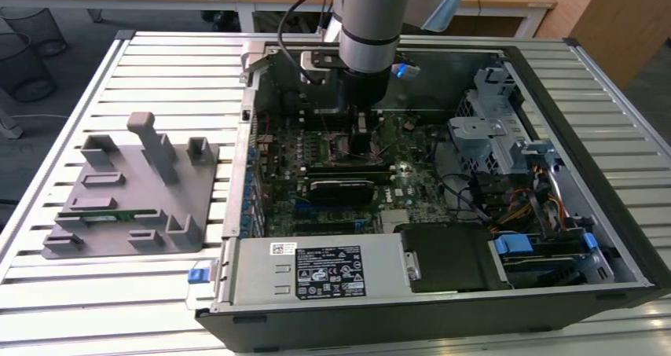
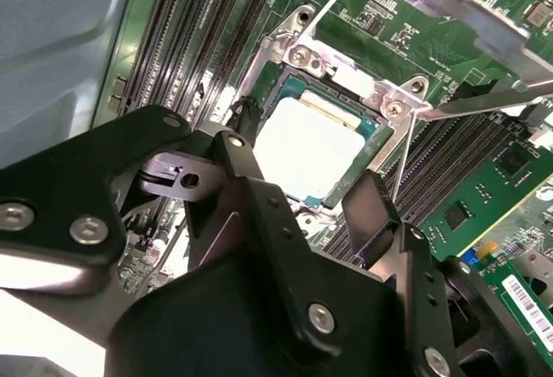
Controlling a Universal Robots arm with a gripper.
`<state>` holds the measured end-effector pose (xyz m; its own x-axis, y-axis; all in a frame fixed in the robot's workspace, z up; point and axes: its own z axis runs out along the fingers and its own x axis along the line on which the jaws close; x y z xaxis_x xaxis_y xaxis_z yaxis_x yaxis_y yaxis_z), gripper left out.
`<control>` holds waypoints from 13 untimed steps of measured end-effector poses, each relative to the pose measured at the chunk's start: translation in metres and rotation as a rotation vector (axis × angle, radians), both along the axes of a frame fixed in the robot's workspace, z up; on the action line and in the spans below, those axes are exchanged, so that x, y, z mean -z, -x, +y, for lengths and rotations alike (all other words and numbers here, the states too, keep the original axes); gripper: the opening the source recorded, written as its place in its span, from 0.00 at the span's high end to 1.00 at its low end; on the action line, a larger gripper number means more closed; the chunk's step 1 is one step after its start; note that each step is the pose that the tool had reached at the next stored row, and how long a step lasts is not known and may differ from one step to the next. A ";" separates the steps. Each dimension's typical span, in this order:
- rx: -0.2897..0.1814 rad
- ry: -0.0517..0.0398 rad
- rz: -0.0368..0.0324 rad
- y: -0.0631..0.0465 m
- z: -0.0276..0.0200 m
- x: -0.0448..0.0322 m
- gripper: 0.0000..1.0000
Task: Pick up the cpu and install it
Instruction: 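Place the cpu into insertion slot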
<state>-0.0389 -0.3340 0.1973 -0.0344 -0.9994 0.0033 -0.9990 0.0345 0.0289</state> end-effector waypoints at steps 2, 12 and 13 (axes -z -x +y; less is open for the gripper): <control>0.000 -0.0001 -0.0001 0.000 0.0000 -0.0012 0.34; 0.000 0.0000 -0.0001 0.000 0.0000 -0.0063 0.53; 0.000 -0.0001 -0.0001 0.000 0.0000 -0.0066 0.59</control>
<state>-0.0389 -0.3340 0.2039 -0.0344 -0.9994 0.0032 -0.9990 0.0345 0.0288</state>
